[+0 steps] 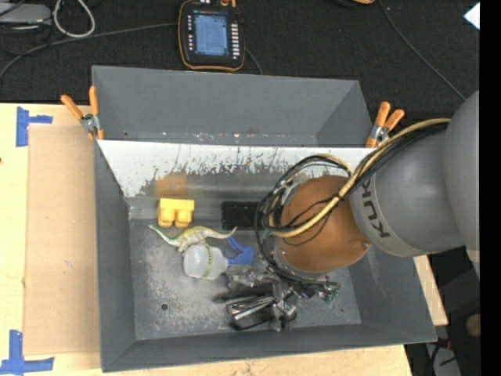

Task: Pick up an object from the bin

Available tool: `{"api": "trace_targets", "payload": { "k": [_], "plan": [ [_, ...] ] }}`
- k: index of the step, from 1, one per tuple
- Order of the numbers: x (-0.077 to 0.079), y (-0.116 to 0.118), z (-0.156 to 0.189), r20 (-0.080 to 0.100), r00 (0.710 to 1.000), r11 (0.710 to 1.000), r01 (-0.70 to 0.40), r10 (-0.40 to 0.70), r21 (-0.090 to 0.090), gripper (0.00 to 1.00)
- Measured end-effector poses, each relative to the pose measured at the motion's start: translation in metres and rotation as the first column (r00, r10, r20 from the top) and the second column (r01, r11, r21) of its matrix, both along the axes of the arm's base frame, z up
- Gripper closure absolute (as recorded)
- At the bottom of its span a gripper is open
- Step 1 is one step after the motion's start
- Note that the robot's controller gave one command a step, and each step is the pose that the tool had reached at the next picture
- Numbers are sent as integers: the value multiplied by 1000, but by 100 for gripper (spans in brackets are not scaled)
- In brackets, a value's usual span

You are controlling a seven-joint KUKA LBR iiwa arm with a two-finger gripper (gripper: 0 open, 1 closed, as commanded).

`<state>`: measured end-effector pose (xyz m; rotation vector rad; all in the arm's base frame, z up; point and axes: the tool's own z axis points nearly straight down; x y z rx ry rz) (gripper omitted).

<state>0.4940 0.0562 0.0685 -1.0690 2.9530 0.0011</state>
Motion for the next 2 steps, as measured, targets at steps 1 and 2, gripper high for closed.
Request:
{"api": "trace_targets", "payload": {
  "k": [1,2],
  "plan": [
    [11,-8,2,-8,1000,1000,-15,15,3,100],
    [11,-8,2,-8,1000,1000,-14,14,3,100]
  ]
}}
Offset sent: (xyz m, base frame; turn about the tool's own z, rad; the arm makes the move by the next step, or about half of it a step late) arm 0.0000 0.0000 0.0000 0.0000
